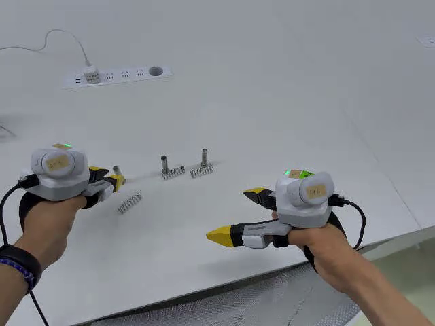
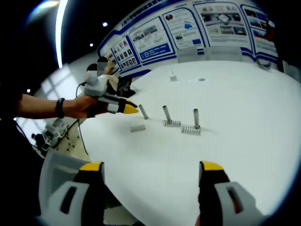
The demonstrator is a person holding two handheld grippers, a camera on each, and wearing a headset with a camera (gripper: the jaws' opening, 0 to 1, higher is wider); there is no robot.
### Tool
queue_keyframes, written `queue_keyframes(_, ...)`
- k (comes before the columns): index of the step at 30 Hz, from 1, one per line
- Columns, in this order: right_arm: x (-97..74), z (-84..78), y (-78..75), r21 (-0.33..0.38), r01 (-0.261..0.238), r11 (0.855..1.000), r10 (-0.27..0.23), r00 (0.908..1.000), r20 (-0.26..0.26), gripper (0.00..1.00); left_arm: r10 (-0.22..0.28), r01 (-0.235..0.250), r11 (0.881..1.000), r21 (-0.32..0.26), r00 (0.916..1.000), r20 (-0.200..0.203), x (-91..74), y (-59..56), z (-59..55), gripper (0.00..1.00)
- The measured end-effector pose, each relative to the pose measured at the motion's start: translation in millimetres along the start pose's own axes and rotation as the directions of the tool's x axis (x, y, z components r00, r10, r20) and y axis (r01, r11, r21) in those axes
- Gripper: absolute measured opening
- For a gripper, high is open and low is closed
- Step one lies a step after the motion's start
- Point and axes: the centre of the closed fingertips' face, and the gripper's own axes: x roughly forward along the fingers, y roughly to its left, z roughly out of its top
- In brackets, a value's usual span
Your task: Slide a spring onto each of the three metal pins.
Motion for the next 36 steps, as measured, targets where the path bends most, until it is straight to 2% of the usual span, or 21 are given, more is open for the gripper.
queue_keyframes(5, 0.1, -1.2, -0.4, 0.001, 0.0, 1.0, 0.0, 1.0, -0.002, 0.84, 0.016, -0.016, 1.0, -0.012, 0.9999, -0.003, -8.6, 5.5, -7.7, 0.26)
queue_keyframes(12, 1.2, -0.3, -0.1, 0.002, -0.001, 1.0, 0.001, 1.0, -0.001, 0.84, 0.026, -0.026, 0.999, -0.02, 0.9996, -0.005, -20.9, 7.2, -15.5, 0.3)
queue_keyframes(23, 4.2, 0.5, 0.4, -0.015, -0.008, 1.0, 0.007, 0.9999, -0.011, 0.84, 0.015, -0.014, 1.0, -0.01, 0.9996, 0.026, -42.5, 0.7, -14.5, 0.4)
queue_keyframes(26, 5.5, 1.5, 0.7, -0.017, -0.01, 1.0, 0.01, 0.9999, -0.012, 0.84, 0.01, -0.009, 1.0, -0.007, 0.9999, 0.012, -46.2, -2.4, -18.2, 0.44)
queue_keyframes(36, 3.9, 0.8, -3.4, -0.018, -0.002, 1.0, 0.001, 0.9999, -0.012, 0.84, -0.02, 0.02, 1.0, -0.011, 0.9994, 0.028, -63.3, -14.6, -23.9, 0.52)
